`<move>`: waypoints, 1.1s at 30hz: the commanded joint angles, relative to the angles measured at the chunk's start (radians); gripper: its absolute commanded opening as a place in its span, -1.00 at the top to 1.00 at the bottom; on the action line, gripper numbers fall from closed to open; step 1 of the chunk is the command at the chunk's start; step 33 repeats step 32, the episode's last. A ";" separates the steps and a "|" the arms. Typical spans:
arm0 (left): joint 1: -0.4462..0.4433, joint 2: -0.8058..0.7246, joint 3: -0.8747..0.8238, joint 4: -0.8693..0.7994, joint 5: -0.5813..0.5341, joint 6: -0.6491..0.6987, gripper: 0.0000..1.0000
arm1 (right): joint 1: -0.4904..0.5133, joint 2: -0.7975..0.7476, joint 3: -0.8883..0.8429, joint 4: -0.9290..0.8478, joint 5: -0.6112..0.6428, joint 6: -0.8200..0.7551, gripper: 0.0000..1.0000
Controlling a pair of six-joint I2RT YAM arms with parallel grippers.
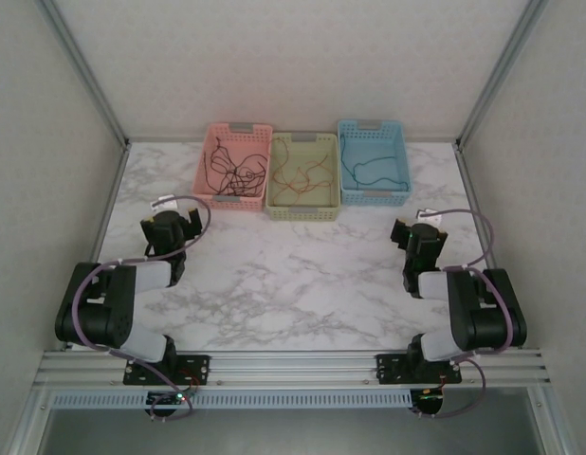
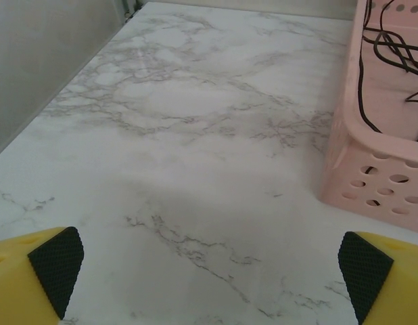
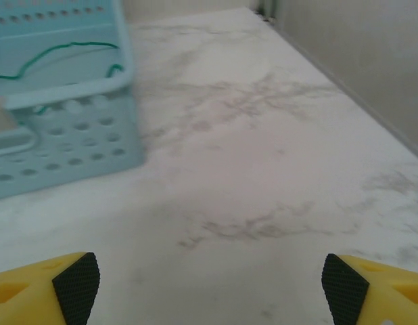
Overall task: Untangle the cables
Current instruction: Reset both arms
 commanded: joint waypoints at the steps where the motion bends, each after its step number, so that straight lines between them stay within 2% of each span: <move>1: 0.009 0.008 0.007 0.023 0.049 -0.010 -1.00 | 0.019 0.033 0.051 -0.010 -0.127 -0.083 -0.75; 2: 0.010 0.008 0.008 0.024 0.051 -0.010 -1.00 | 0.009 0.061 0.039 0.068 -0.136 -0.083 -0.76; 3: 0.013 0.008 0.009 0.020 0.053 -0.012 -1.00 | 0.005 0.042 0.051 0.011 -0.142 -0.072 -0.77; 5: 0.015 0.009 0.012 0.016 0.059 -0.014 -1.00 | 0.001 0.044 0.051 0.015 -0.147 -0.071 -0.79; 6: 0.016 0.009 0.011 0.015 0.060 -0.016 -1.00 | 0.000 0.047 0.050 0.017 -0.150 -0.071 -0.97; 7: 0.018 0.009 0.011 0.016 0.060 -0.015 -1.00 | 0.000 0.046 0.051 0.022 -0.151 -0.072 -0.98; 25: 0.018 0.008 0.009 0.020 0.060 -0.013 -1.00 | 0.001 0.046 0.054 0.011 -0.154 -0.073 -0.98; 33: 0.017 0.008 0.008 0.019 0.060 -0.013 -1.00 | -0.017 0.045 0.060 -0.001 -0.248 -0.088 -0.98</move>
